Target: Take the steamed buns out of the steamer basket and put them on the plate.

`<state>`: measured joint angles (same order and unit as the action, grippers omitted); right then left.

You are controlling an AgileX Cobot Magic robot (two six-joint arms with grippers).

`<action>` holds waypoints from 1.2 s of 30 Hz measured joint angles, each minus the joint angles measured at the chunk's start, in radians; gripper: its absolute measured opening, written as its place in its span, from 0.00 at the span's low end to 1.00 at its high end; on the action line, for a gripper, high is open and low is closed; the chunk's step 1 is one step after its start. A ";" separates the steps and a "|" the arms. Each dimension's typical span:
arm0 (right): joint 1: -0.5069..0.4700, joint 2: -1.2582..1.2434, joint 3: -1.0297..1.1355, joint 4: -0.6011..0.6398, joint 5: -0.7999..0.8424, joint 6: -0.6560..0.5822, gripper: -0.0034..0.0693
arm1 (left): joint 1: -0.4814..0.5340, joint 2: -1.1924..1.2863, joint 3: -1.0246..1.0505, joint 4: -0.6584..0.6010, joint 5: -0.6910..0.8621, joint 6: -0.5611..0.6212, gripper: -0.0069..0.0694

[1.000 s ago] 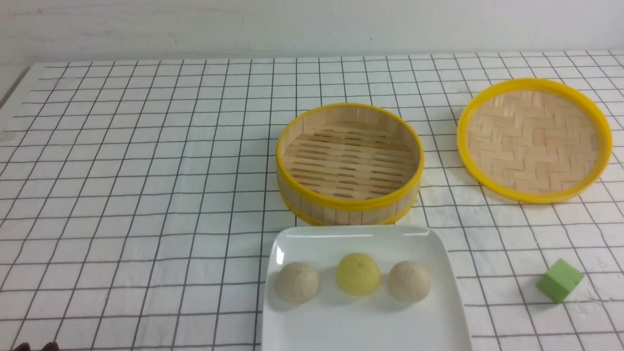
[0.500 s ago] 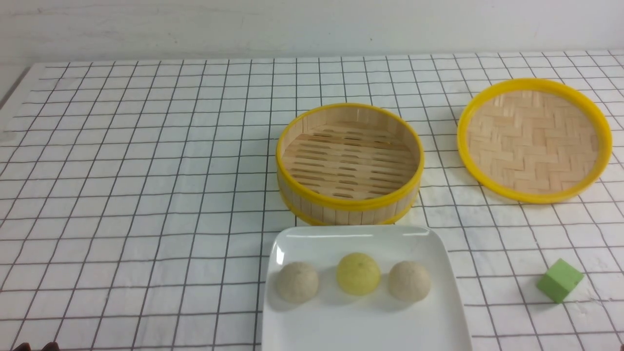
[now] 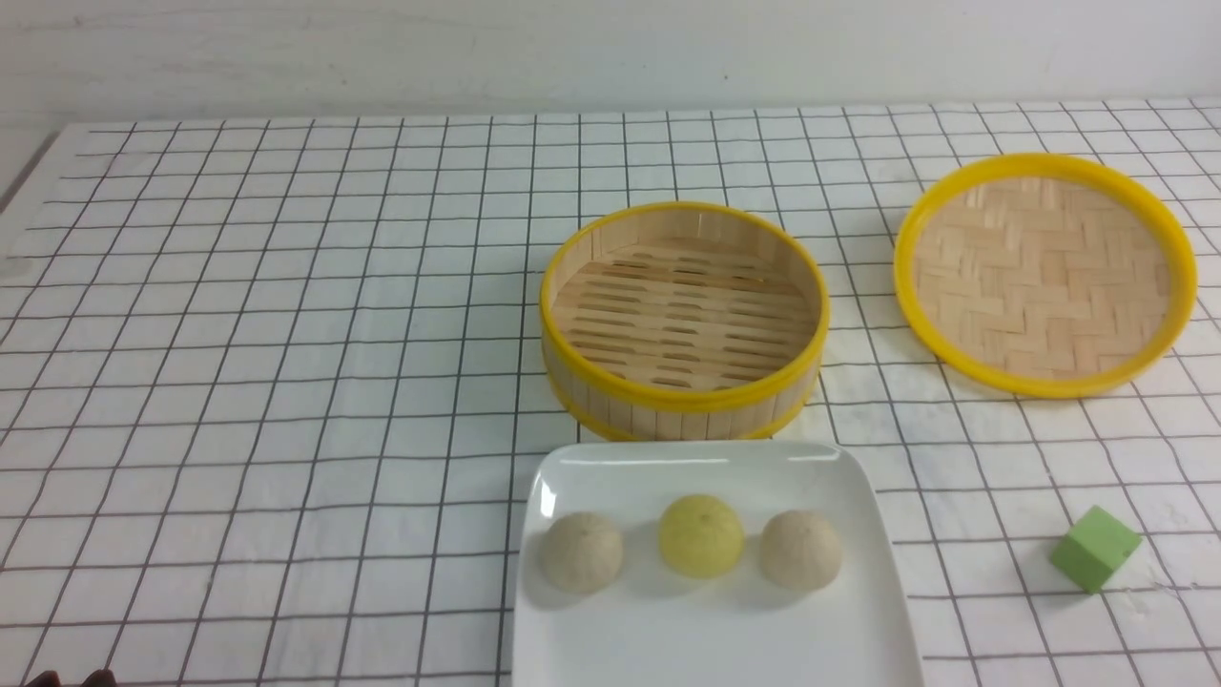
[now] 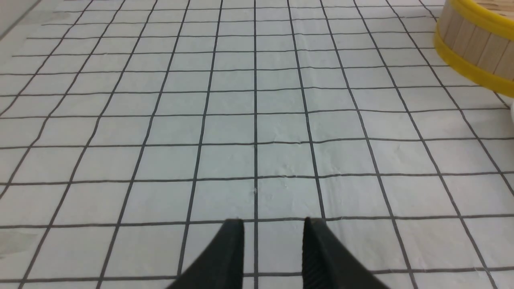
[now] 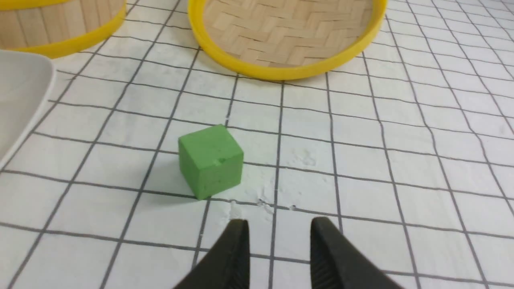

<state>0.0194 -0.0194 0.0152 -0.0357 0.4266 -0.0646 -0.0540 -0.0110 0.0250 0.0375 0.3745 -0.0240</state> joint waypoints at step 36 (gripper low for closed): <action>-0.041 0.000 -0.001 0.000 0.001 0.007 0.38 | 0.000 0.000 0.000 0.000 0.000 0.000 0.41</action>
<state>-0.0215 -0.0194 0.0143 -0.0357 0.4273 -0.0576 -0.0540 -0.0110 0.0250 0.0375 0.3745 -0.0240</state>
